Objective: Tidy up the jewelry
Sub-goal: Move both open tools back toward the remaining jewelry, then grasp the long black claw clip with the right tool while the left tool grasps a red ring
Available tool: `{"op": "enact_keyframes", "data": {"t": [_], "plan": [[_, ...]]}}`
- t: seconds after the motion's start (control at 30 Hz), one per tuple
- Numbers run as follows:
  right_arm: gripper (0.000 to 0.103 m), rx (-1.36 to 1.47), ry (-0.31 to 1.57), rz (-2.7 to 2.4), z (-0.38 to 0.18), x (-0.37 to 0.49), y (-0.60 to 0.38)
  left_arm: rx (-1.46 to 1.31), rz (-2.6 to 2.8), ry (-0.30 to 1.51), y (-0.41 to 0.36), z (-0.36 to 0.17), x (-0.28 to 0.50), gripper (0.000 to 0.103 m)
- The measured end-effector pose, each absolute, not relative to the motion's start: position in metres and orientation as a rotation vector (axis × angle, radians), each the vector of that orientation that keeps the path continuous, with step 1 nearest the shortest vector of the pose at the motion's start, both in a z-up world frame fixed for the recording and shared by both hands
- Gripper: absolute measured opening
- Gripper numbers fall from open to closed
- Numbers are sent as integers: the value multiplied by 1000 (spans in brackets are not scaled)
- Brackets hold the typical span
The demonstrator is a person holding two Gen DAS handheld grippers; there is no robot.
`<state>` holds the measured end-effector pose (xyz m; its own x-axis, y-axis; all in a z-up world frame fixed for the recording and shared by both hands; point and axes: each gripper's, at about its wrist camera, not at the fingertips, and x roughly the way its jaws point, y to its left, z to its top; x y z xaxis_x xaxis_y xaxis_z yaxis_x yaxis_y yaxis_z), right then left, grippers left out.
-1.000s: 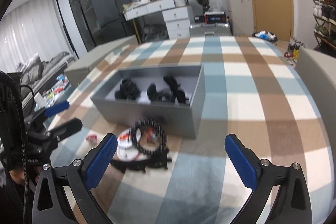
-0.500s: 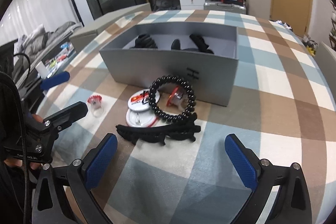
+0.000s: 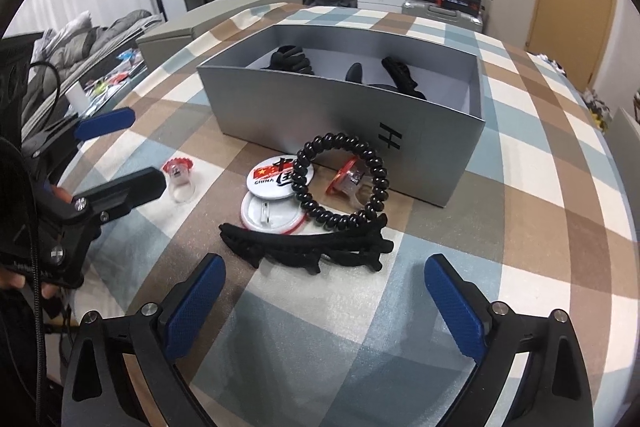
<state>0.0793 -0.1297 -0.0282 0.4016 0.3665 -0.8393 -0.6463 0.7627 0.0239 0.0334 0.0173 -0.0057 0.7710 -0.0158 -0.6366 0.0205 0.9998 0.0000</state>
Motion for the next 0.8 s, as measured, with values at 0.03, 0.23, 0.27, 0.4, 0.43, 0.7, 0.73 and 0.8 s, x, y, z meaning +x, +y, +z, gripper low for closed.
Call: {"op": "enact_keyframes", "data": {"t": [0.03, 0.23, 0.27, 0.4, 0.43, 0.7, 0.73, 0.8], "plan": [[97, -339, 960, 655, -29, 79, -129, 4, -22, 692, 18, -6, 34, 102], [88, -370, 954, 662, -29, 78, -127, -24, -33, 704, 22, -6, 35, 102], [86, -371, 953, 663, -29, 79, -127, -30, -34, 708, 22, -6, 35, 102], [80, -383, 949, 666, -29, 80, -124, -44, -38, 718, 24, -6, 36, 102], [79, -384, 947, 670, -28, 79, -124, -46, -40, 719, 24, -6, 36, 102], [72, -398, 931, 690, -27, 75, -122, -36, -40, 722, 21, -6, 35, 102], [72, -397, 926, 692, -26, 74, -123, -32, -40, 721, 20, -6, 35, 102], [72, -391, 920, 692, -25, 73, -124, -26, -39, 719, 19, -6, 35, 102]]}}
